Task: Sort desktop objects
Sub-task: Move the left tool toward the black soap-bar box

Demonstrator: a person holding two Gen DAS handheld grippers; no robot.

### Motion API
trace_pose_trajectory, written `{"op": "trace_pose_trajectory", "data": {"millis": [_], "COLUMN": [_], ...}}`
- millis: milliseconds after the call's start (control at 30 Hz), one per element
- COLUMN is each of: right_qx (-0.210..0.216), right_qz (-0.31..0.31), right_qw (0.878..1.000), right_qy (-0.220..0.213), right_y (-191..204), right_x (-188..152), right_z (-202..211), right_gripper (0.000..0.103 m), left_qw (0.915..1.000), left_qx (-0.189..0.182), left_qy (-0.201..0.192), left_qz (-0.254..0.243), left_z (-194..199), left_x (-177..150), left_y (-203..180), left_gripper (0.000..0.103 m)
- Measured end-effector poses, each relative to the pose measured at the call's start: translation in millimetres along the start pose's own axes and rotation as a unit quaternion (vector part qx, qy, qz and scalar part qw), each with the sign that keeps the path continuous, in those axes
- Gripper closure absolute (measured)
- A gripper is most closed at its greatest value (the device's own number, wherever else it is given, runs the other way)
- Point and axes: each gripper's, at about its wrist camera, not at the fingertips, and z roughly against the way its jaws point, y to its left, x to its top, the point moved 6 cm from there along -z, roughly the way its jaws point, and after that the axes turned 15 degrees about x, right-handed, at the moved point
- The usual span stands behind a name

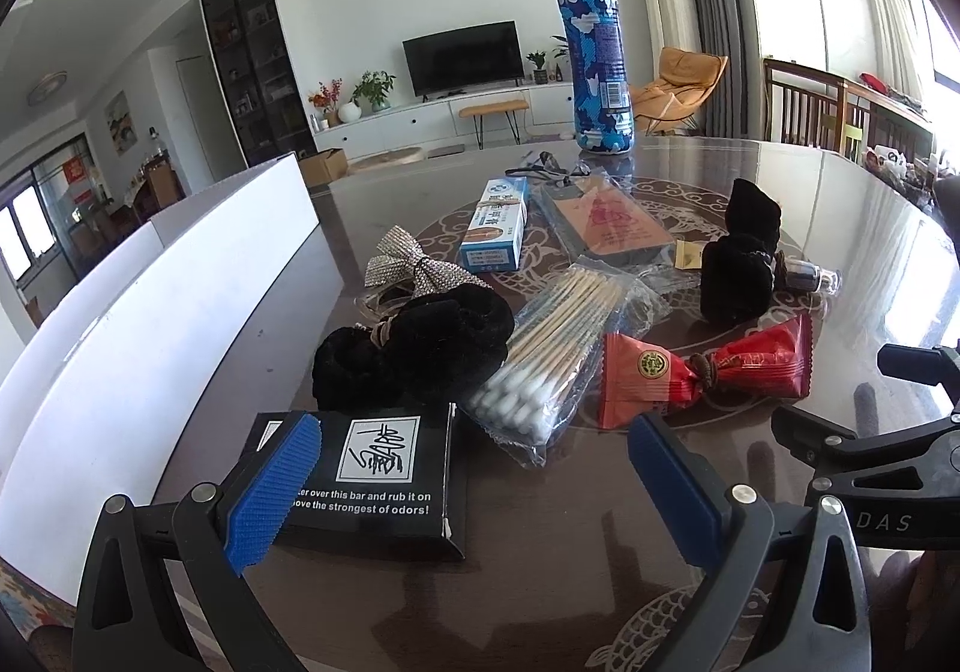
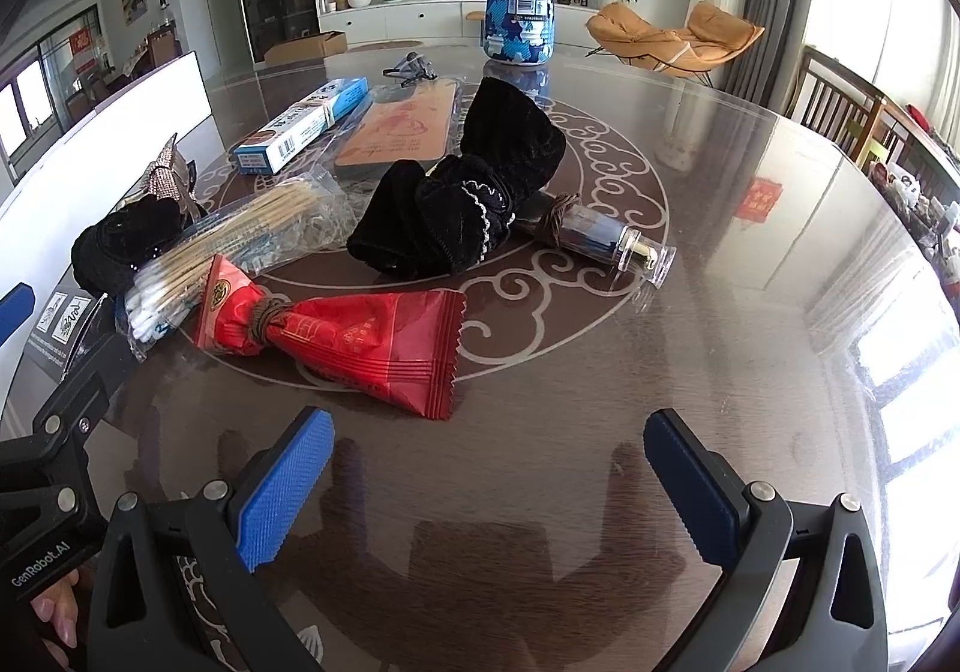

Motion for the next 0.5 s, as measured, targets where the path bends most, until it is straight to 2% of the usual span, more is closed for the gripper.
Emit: {"op": "trace_pose_trajectory", "data": {"millis": [167, 333, 500], "right_qx": [-0.001, -0.001, -0.002], "right_qz": [0.002, 0.005, 0.008], "right_qw": [1.000, 1.000, 1.000], "right_qy": [0.005, 0.009, 0.013], "right_y": [1.6, 3.2, 5.1], "right_x": [0.2, 0.9, 0.3], "right_z": [-2.3, -5.0, -7.3], "right_gripper": [0.000, 0.000, 0.000], "left_qw": [0.9987, 0.9947, 0.9904], "left_qx": [-0.009, 0.017, 0.013], "left_qy": [0.045, 0.101, 0.134], "left_qz": [0.021, -0.010, -0.031], "left_z": [-0.3, -9.5, -16.4], "left_x": [-17.2, -41.0, -52.6], "left_y": [23.9, 37.6, 36.3], "left_gripper": [0.000, 0.000, 0.000]}}
